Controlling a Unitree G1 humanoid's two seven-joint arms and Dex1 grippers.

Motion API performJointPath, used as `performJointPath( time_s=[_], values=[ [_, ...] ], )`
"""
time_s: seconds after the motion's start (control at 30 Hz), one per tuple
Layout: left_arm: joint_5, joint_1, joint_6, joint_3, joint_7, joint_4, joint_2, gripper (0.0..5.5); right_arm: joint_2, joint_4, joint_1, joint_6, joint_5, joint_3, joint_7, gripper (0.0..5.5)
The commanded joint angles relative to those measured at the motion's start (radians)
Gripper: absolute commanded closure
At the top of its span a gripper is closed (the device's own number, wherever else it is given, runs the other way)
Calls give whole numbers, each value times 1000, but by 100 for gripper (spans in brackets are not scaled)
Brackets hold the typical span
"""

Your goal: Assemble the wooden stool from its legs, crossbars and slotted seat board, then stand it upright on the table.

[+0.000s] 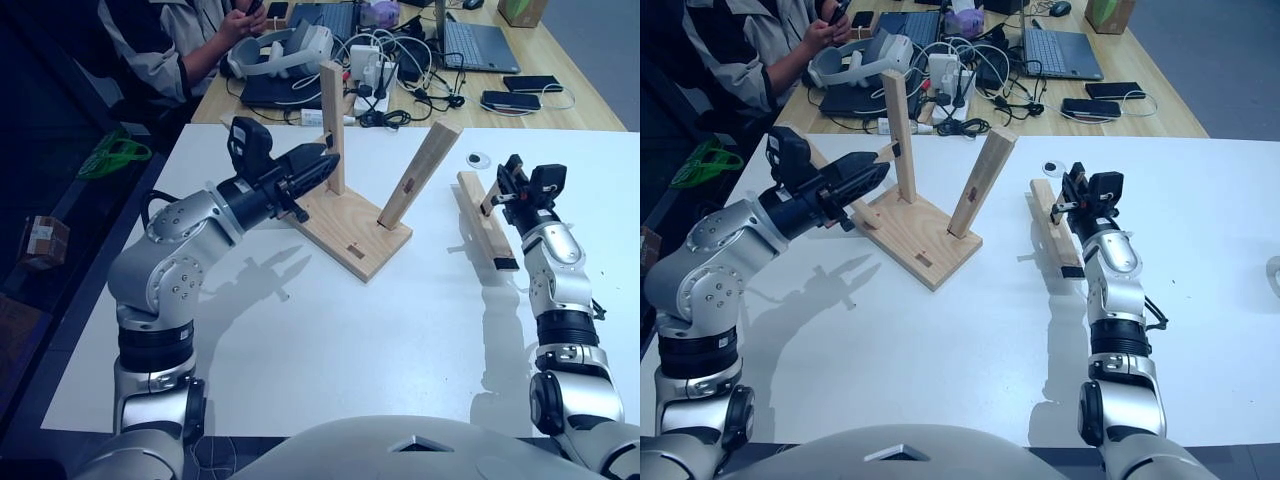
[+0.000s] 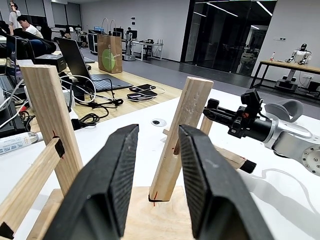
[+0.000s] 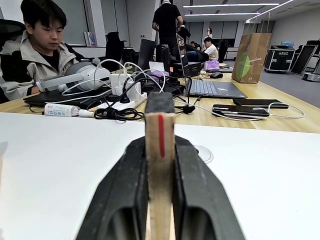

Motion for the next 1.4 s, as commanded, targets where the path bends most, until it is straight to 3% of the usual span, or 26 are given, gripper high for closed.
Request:
performJointPath(
  time_s=[0.03, 0.23, 0.3, 0.5, 0.9, 1.0, 1.1, 1.27, 1.4],
  values=[
    [13, -4, -13, -5, 5, 6, -7, 407, -13, -45, -50, 25, 26, -25, 5, 510],
    [24, -41, -40, -11, 8, 41, -23, 407, -35, -98, -199, 120, 139, -84, 32, 510],
    [29, -55, -49, -19, 2, 51, -26, 407, -36, -124, -226, 146, 163, -92, 32, 452],
    [23, -142, -64, -26, -26, 109, -38, 407, -68, -201, -330, 259, 239, -112, 52, 452],
    [26, -130, -63, -25, -7, 100, -65, 407, -78, -125, -61, 216, 73, -18, 91, 452],
    [25, -119, -61, -25, 2, 89, -70, 407, -64, -206, -36, 235, 100, -20, 106, 452],
    [26, -111, -64, -25, 12, 85, -82, 407, -87, -308, 20, 215, 42, 54, 150, 452],
    [24, -113, -66, -25, 18, 86, -91, 407, -99, -341, 53, 159, -48, 134, 176, 519],
    [27, -117, -68, -29, 17, 90, -96, 407, -84, -279, 32, 88, -148, 198, 147, 526]
  ],
)
